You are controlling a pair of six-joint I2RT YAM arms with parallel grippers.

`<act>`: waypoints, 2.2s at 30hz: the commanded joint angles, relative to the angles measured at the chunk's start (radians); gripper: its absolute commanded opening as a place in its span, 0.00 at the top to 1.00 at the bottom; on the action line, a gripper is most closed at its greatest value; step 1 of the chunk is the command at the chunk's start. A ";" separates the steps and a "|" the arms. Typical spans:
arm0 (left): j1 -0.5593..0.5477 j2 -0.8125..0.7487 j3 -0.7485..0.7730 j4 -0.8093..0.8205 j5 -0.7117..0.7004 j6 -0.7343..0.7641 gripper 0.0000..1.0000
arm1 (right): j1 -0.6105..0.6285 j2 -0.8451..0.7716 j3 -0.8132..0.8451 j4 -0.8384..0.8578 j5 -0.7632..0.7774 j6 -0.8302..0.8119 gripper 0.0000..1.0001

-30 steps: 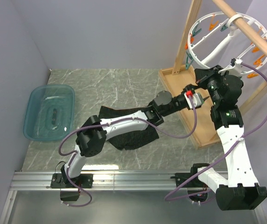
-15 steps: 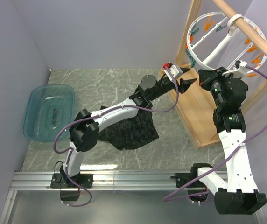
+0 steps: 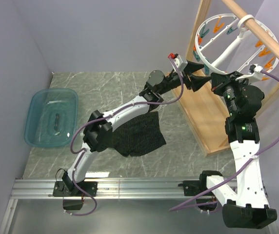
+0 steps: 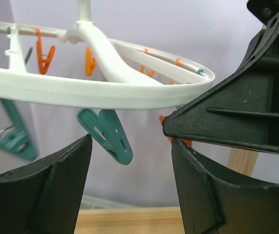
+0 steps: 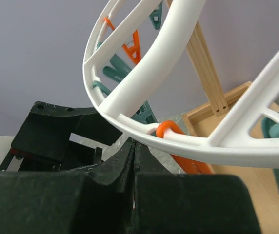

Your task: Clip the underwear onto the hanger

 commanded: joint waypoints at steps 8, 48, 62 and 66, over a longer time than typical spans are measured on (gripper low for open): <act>0.023 0.146 0.223 0.093 0.041 -0.223 0.30 | -0.024 -0.018 0.012 0.023 -0.057 -0.031 1.00; -0.083 0.022 0.053 0.114 -0.020 0.215 1.00 | -0.039 -0.065 0.008 -0.028 0.012 -0.017 0.76; -0.140 0.046 0.070 0.065 -0.109 0.447 1.00 | -0.039 0.005 0.011 0.001 0.079 0.193 0.60; -0.151 0.053 0.065 0.071 -0.106 0.492 1.00 | -0.039 0.008 0.014 -0.010 0.105 0.208 0.55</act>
